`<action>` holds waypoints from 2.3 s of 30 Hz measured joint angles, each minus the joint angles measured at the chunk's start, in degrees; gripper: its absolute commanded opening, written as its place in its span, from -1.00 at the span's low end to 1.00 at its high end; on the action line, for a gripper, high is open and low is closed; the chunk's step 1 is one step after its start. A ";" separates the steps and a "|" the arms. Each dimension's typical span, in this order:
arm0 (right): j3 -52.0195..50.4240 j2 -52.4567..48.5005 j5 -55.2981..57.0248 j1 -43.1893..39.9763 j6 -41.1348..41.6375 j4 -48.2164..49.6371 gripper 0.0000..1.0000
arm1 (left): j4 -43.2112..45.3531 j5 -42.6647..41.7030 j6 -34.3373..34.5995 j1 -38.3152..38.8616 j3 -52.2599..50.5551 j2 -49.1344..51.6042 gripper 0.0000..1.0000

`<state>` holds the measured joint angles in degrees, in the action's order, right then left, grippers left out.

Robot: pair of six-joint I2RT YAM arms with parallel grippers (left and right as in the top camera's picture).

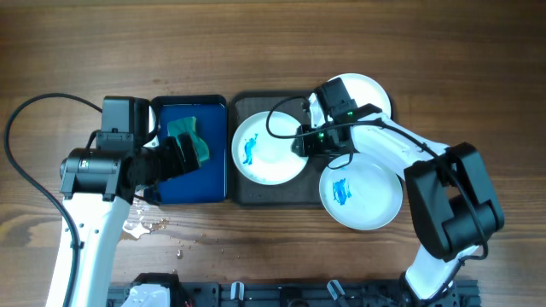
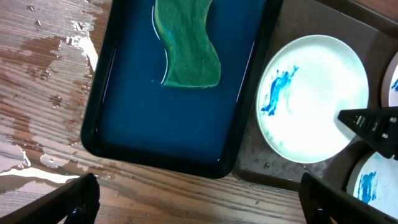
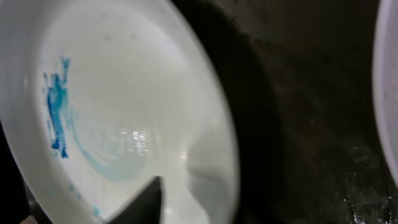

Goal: Clean dirty plates on tray and stack at the side
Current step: 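Grasp green sponge with left gripper and middle white plate rim with right, then lift the sponge out of the blue tray with the left gripper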

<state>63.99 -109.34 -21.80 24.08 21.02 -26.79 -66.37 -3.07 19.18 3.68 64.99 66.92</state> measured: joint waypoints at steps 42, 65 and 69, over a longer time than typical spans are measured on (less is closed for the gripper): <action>0.02 -0.70 0.66 0.07 -0.31 -3.15 -0.91 | 28.65 1.53 3.78 -0.63 0.00 37.90 -0.81; 0.13 -0.70 0.63 0.07 -1.81 -3.63 -0.91 | 18.88 37.73 7.56 18.67 -0.11 23.89 -0.92; 0.13 -0.70 0.63 0.07 -1.81 -3.65 -0.91 | 17.92 44.72 11.08 18.67 -0.11 23.89 -0.92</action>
<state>64.12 -110.04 -21.17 24.14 19.20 -30.44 -48.45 41.65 30.26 22.35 64.88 90.80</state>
